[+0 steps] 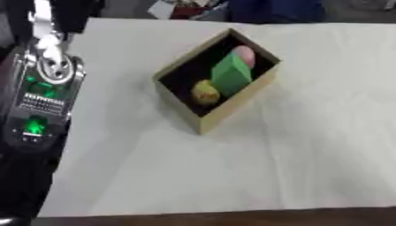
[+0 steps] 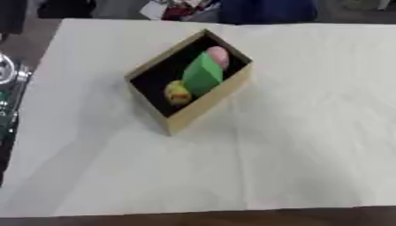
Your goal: Pick up objects on the table and place them in the box.
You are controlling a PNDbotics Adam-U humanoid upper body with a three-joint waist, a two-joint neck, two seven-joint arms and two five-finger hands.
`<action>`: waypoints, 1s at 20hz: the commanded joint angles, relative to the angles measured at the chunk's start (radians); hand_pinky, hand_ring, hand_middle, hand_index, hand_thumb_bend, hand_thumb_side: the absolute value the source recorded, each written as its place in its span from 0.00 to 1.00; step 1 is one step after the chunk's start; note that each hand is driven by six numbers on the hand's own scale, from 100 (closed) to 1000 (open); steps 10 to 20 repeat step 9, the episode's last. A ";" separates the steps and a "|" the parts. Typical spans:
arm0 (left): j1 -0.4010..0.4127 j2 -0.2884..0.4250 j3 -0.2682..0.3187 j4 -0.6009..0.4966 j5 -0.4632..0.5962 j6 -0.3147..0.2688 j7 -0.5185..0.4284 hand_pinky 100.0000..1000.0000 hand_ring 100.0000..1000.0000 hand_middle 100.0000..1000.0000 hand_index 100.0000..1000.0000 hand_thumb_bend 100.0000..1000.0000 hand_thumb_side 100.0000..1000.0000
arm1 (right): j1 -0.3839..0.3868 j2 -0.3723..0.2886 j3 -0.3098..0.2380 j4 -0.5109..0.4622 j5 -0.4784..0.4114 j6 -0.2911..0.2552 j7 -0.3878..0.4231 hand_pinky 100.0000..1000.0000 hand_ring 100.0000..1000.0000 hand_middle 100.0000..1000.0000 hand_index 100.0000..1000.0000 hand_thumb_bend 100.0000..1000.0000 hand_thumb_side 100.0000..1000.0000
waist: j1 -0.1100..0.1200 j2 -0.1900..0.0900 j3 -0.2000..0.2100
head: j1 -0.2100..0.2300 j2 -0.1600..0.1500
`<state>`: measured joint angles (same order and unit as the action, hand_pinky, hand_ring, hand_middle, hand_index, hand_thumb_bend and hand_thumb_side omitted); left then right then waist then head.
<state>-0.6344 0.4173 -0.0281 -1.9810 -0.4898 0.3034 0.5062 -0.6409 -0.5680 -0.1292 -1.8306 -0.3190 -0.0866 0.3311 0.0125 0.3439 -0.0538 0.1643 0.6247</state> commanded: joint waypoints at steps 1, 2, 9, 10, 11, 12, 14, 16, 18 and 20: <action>0.100 -0.029 0.027 -0.019 0.126 -0.132 0.143 0.78 0.67 0.59 0.85 0.13 1.00 | -0.007 -0.010 -0.012 -0.029 -0.019 -0.010 -0.002 0.95 0.76 0.69 0.81 0.00 0.62 | -0.004 -0.028 0.010 | 0.004 0.002; 0.135 -0.037 0.029 -0.019 0.156 -0.190 0.169 0.78 0.67 0.59 0.86 0.14 1.00 | -0.006 -0.008 -0.011 -0.031 -0.025 -0.015 0.001 0.95 0.76 0.69 0.81 0.00 0.62 | -0.005 -0.029 0.013 | 0.005 0.001; 0.258 -0.084 0.056 -0.019 0.192 -0.451 0.173 0.79 0.69 0.64 0.90 0.16 1.00 | 0.011 0.001 -0.012 -0.044 -0.098 -0.097 0.040 0.94 0.76 0.69 0.84 0.00 0.64 | -0.005 -0.025 0.022 | 0.011 -0.009; 0.258 -0.084 0.056 -0.019 0.192 -0.451 0.173 0.79 0.69 0.64 0.90 0.16 1.00 | 0.011 0.001 -0.012 -0.044 -0.098 -0.097 0.040 0.94 0.76 0.69 0.84 0.00 0.64 | -0.005 -0.025 0.022 | 0.011 -0.009; 0.258 -0.084 0.056 -0.019 0.192 -0.451 0.173 0.79 0.69 0.64 0.90 0.16 1.00 | 0.011 0.001 -0.012 -0.044 -0.098 -0.097 0.040 0.94 0.76 0.69 0.84 0.00 0.64 | -0.005 -0.025 0.022 | 0.011 -0.009; 0.258 -0.084 0.056 -0.019 0.192 -0.451 0.173 0.79 0.69 0.64 0.90 0.16 1.00 | 0.011 0.001 -0.012 -0.044 -0.098 -0.097 0.040 0.94 0.76 0.69 0.84 0.00 0.64 | -0.005 -0.025 0.022 | 0.011 -0.009; 0.258 -0.084 0.056 -0.019 0.192 -0.451 0.173 0.79 0.69 0.64 0.90 0.16 1.00 | 0.011 0.001 -0.012 -0.044 -0.098 -0.097 0.040 0.94 0.76 0.69 0.84 0.00 0.64 | -0.005 -0.025 0.022 | 0.011 -0.009; 0.258 -0.084 0.056 -0.019 0.192 -0.451 0.173 0.79 0.69 0.64 0.90 0.16 1.00 | 0.011 0.001 -0.012 -0.044 -0.098 -0.097 0.040 0.94 0.76 0.69 0.84 0.00 0.64 | -0.005 -0.025 0.022 | 0.011 -0.009; 0.258 -0.084 0.056 -0.019 0.192 -0.451 0.173 0.79 0.69 0.64 0.90 0.16 1.00 | 0.011 0.001 -0.012 -0.044 -0.098 -0.097 0.040 0.94 0.76 0.69 0.84 0.00 0.64 | -0.005 -0.025 0.022 | 0.011 -0.009; 0.258 -0.084 0.056 -0.019 0.192 -0.451 0.173 0.79 0.69 0.64 0.90 0.16 1.00 | 0.011 0.001 -0.012 -0.044 -0.098 -0.097 0.040 0.94 0.76 0.69 0.84 0.00 0.64 | -0.005 -0.025 0.022 | 0.011 -0.009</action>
